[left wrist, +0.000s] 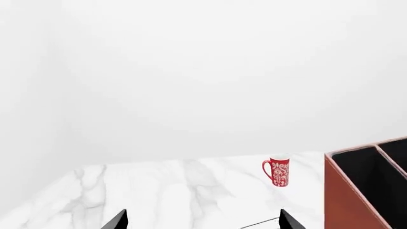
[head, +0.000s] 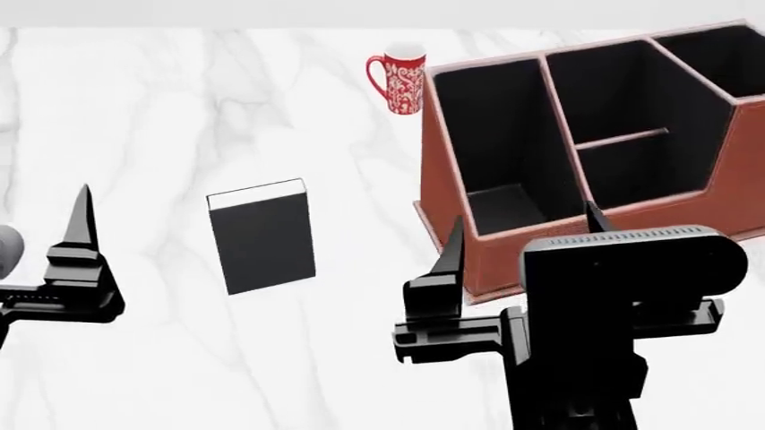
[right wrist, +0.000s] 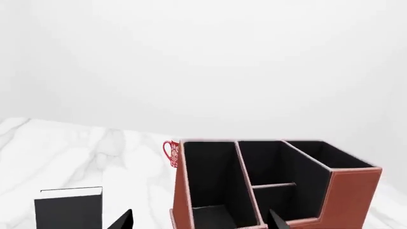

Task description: Pick up the book and place it in the right compartment of the caddy.

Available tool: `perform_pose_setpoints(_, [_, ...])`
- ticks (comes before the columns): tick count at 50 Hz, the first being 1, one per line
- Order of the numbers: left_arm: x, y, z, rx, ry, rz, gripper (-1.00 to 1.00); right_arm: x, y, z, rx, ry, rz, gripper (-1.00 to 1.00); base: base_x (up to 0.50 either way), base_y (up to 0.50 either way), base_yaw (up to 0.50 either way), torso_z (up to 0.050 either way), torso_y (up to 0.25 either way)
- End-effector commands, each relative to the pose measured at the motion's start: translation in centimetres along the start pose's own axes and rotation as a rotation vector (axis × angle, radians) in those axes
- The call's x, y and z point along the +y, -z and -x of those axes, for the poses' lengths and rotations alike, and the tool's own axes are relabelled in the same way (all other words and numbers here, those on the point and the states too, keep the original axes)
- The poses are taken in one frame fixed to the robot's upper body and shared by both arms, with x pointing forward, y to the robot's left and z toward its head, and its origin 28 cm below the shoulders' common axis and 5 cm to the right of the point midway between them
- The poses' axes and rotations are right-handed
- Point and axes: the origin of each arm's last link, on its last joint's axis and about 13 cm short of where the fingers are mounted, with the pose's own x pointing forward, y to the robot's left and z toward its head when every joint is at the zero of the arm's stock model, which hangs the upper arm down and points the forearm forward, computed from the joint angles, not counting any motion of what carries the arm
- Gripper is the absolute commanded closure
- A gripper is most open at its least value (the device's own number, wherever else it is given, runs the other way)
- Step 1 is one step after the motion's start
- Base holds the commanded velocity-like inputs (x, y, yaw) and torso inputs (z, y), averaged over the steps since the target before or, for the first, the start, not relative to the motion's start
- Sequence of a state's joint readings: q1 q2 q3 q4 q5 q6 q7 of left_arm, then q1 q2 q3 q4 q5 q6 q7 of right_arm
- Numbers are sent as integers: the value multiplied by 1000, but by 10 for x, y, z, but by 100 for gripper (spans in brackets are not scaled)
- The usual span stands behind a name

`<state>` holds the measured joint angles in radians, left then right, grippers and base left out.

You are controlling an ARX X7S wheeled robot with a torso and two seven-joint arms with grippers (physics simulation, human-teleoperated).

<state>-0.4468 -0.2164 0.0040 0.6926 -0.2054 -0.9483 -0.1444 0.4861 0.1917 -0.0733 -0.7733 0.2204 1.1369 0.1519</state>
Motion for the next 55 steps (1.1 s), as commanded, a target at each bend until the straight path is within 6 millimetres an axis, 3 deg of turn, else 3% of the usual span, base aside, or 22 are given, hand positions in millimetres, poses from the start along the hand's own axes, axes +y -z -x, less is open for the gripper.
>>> perform_pose_setpoints(1, [1, 0, 1, -7, -9, 16, -100, -2, -1, 1, -4, -11, -25, -100, 43, -500, 0, 0, 0])
perform_pose_setpoints(16, [4, -5, 0, -6, -24, 33, -100, 0, -6, -3, 6, 21, 0, -100, 3, -33, 0, 0, 0])
perform_pose_setpoints(25, [7, -32, -5, -44, -25, 8, -100, -2, -32, -10, -27, 20, 5, -100, 0, 0, 0, 0, 0])
perform_pose_setpoints(30, [9, -37, -10, -45, -38, 15, -100, -1, -39, -13, -34, 19, 9, -100, 0, 0, 0, 0, 0])
perform_pose_setpoints(36, [33, -40, -10, -54, -233, -40, -100, -2, -40, -15, -30, 19, 3, -100, 0, 0, 0, 0, 0])
perform_pose_setpoints(44, [93, -51, 30, -66, -533, -77, -100, -2, -40, -16, -26, 18, 6, -100, 0, 0, 0, 0, 0])
perform_pose_setpoints(48, [127, -57, 64, -74, -719, -75, -100, 0, -42, -15, -26, 15, 9, -100, 0, 0, 0, 0, 0])
perform_pose_setpoints(55, [161, -59, 115, -73, -921, -82, -100, 1, -41, -17, -20, 12, 17, -100, 0, 0, 0, 0, 0])
